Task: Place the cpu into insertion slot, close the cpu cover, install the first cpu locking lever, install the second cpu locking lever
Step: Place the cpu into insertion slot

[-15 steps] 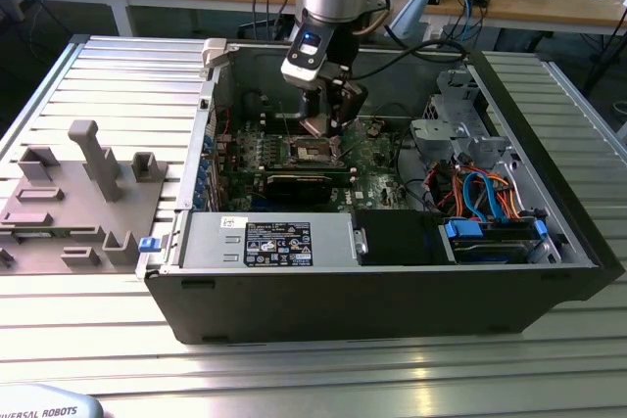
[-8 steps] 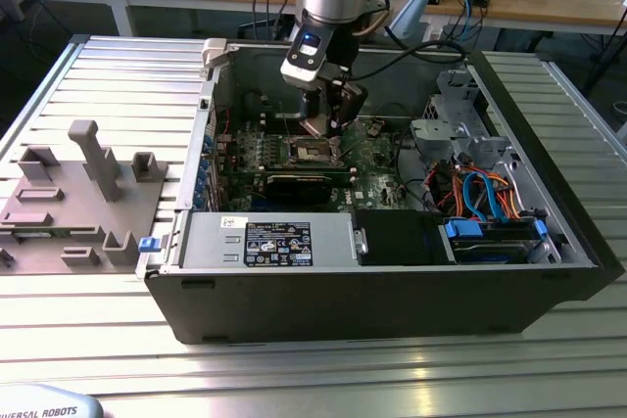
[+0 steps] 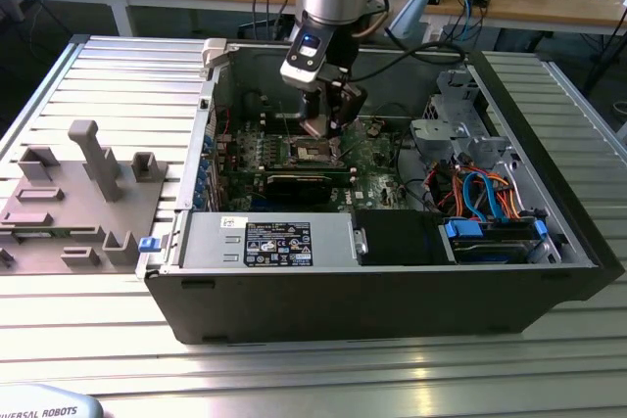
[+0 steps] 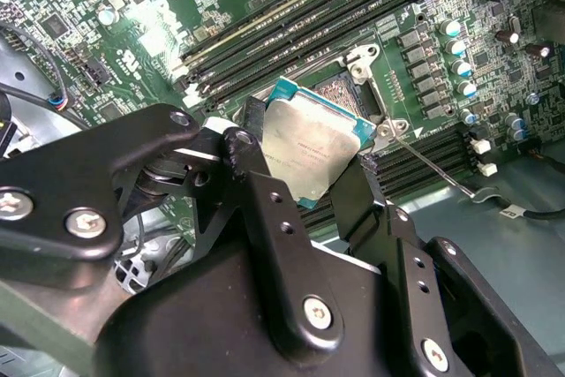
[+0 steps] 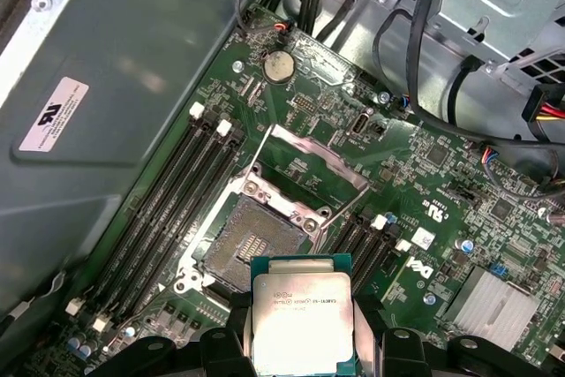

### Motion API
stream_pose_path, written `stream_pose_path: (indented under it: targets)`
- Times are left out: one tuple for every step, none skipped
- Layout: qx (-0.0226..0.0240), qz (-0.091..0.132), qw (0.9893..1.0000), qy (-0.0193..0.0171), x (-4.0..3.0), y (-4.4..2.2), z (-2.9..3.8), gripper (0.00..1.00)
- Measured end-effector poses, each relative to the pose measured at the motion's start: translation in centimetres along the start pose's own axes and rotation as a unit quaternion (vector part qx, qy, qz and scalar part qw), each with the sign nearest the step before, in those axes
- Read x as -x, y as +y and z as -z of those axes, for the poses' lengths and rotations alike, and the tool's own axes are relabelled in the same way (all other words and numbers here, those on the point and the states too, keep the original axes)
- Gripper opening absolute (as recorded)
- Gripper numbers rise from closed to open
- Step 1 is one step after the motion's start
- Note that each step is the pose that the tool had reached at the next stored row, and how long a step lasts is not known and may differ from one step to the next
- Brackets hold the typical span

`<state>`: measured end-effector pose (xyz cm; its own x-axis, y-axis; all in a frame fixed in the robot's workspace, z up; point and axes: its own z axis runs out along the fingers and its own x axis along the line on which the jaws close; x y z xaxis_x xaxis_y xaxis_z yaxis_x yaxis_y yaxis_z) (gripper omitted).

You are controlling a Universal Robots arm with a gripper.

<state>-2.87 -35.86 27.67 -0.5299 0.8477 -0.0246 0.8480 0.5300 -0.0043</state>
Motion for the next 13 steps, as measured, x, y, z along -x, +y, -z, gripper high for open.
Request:
stream_pose_path:
  targets:
    - [-0.0001,-0.001,1.0,-0.0001,0.0,0.0,-0.08,0.54]
    - [-0.0002,-0.001,1.0,-0.0001,0.0,0.0,-0.09,0.54]
    - [-0.0002,-0.002,1.0,-0.0001,0.0,0.0,-0.1,0.54]
    - [-0.0002,-0.002,1.0,-0.0002,0.0,0.0,-0.12,0.54]
    - [-0.0002,-0.002,1.0,-0.0002,0.0,0.0,-0.13,0.54]
    - [-0.0002,-0.002,1.0,-0.0002,0.0,0.0,-0.14,0.54]
    - [-0.0002,-0.002,1.0,-0.0002,0.0,0.0,-0.16,0.54]
    - [-0.0002,-0.002,1.0,-0.0002,0.0,0.0,-0.17,0.54]
    - [-0.0002,-0.003,1.0,-0.0002,0.0,0.0,-0.18,0.54]
    - [-0.0002,-0.003,1.0,-0.0002,0.0,0.0,-0.19,0.54]
    - [-0.0004,-0.008,1.0,-0.0002,-0.01,0.0,-0.49,0.54]
    - [-0.0005,-0.012,0.9999,-0.0002,-0.02,0.0,-0.77,0.54]
    - [-0.0005,-0.012,0.9999,-0.0002,-0.02,0.0,-0.78,0.54]
